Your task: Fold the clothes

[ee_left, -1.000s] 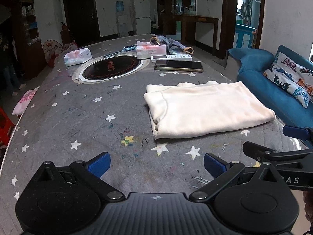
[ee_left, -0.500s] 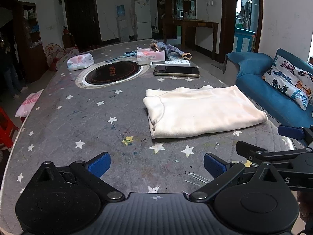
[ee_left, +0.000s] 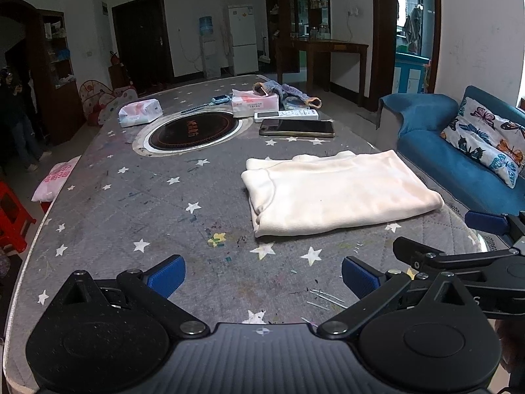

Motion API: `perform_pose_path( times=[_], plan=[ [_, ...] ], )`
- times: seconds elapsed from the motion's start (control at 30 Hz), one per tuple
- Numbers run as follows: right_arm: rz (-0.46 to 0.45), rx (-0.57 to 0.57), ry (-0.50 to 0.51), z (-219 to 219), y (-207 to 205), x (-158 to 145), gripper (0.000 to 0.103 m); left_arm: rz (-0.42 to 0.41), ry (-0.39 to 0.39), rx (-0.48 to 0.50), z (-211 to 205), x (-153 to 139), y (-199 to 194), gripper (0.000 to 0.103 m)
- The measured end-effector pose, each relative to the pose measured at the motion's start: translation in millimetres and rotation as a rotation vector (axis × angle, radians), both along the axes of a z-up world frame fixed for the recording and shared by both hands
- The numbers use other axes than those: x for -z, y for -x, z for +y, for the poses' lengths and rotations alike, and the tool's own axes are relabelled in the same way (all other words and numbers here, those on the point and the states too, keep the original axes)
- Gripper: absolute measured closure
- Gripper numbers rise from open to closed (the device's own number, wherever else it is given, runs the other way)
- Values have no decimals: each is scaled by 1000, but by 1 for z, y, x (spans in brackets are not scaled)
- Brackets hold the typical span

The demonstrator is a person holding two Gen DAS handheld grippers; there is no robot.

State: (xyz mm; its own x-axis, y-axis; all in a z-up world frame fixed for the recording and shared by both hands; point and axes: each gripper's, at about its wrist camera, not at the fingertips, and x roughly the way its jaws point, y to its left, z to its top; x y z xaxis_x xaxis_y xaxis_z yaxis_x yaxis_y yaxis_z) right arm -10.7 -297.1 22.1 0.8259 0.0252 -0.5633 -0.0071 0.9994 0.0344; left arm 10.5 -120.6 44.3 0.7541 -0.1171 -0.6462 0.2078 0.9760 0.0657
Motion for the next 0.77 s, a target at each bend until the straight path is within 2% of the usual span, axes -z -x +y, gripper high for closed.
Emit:
perform_pose_path(
  times=[0.77],
  plan=[
    [60,11,-1,0,-18,18,0,58,-19,-16,3,19,-22,0]
  ],
)
